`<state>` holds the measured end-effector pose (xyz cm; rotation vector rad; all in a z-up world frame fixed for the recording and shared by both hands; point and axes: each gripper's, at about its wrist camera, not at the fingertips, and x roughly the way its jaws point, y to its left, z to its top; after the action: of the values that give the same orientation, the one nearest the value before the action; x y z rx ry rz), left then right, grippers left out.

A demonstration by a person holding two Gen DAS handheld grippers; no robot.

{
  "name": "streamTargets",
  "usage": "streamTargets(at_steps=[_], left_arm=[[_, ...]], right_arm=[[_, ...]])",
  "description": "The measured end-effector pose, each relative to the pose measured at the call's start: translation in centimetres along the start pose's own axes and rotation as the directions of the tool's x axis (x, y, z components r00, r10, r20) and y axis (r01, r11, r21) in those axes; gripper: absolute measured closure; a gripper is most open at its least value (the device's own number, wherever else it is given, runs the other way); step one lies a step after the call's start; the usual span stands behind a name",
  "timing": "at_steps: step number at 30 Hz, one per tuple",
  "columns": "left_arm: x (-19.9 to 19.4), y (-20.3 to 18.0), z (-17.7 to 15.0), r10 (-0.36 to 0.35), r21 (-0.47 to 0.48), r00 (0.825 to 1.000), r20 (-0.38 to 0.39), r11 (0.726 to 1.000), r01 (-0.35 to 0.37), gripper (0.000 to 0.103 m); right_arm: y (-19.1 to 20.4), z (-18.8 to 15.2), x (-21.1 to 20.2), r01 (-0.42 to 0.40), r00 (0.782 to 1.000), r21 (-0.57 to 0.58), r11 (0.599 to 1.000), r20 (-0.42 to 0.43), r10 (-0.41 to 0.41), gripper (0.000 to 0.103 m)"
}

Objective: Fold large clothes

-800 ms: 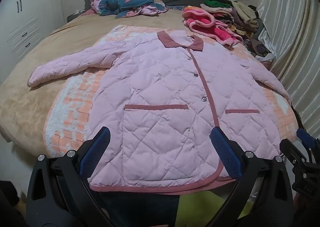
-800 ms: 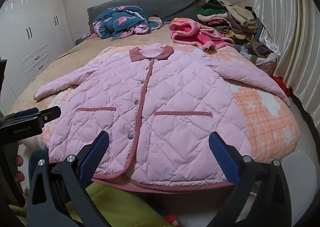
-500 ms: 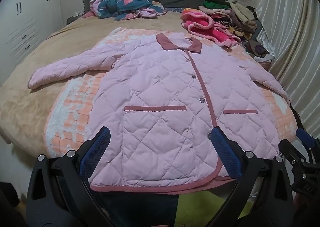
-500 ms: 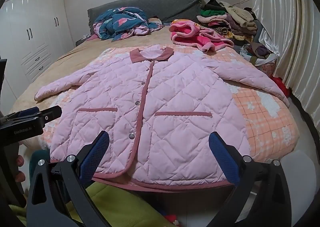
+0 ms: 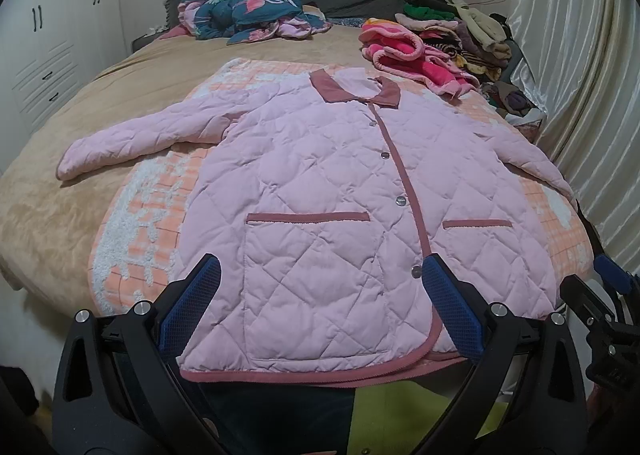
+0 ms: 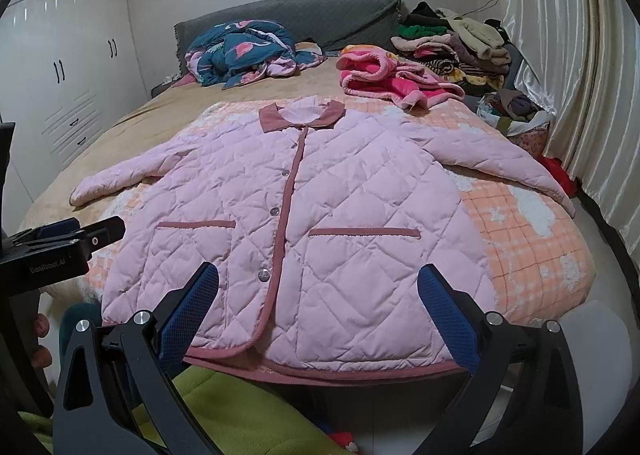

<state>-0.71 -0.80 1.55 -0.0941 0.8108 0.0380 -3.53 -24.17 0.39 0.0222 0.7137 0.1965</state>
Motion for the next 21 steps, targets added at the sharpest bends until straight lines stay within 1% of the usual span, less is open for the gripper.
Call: streamTargets(at_steps=[21], left_arm=[[-0.12,-0.06,-0.10,0.001,0.000,1.000,0.005,1.000,-0.001,0.009]], right_arm=[[0.00,-0.01,-0.07,-0.001,1.000,0.000,1.000,0.002,0.001,0.004]])
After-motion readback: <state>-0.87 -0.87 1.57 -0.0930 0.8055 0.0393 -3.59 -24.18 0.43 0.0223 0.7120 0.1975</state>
